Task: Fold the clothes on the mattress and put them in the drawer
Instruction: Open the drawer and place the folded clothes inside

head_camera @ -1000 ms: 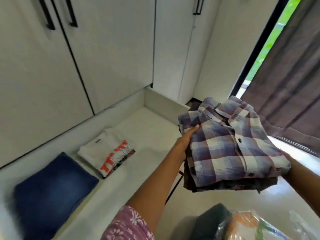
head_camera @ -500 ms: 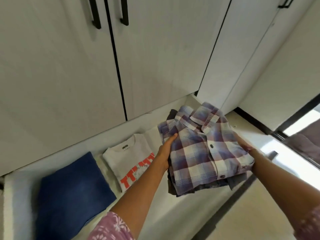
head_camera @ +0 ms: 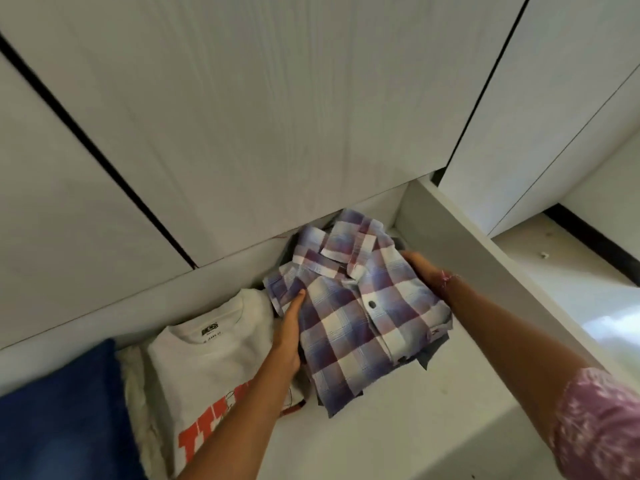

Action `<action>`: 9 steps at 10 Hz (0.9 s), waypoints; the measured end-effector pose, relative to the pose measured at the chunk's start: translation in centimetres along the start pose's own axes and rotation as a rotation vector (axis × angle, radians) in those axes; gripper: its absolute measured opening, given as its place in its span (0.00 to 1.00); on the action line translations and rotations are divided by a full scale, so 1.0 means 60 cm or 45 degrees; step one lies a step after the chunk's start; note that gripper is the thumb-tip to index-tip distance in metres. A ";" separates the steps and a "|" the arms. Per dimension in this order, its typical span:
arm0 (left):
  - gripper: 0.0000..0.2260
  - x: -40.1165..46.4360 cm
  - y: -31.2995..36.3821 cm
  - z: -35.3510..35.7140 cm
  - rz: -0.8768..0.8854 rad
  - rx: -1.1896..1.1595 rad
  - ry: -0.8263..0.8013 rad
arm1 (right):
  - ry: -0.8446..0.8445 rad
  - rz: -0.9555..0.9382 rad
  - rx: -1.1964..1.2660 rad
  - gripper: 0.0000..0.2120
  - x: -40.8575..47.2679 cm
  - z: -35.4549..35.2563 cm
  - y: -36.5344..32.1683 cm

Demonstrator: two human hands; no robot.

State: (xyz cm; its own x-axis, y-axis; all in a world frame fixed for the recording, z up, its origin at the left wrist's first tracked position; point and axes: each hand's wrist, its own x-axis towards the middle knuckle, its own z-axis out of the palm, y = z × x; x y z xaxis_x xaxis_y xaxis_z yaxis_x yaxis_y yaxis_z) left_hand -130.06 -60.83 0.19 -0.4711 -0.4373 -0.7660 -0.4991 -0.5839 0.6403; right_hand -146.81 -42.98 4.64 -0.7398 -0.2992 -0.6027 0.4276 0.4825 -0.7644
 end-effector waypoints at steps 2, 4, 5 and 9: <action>0.36 -0.023 -0.032 0.048 0.634 1.018 0.447 | 0.040 -0.177 -0.192 0.24 0.013 -0.008 0.008; 0.34 -0.056 -0.033 0.093 0.778 1.527 0.350 | 0.177 -0.532 -0.870 0.26 -0.063 0.030 0.040; 0.32 -0.077 -0.043 0.081 0.774 1.627 0.306 | 0.316 -0.490 -1.019 0.28 -0.085 0.041 0.074; 0.37 -0.316 -0.292 -0.101 1.639 2.193 -0.065 | 0.929 -0.644 -1.202 0.32 -0.409 0.127 0.250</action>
State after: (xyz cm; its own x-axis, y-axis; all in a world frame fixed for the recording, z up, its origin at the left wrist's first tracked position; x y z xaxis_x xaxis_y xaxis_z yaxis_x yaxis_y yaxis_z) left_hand -107.96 -46.49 3.18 -0.9987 0.0515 0.0042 0.0517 0.9944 0.0924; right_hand -118.28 -34.67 6.21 -0.9490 -0.2470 0.1957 -0.2897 0.9283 -0.2332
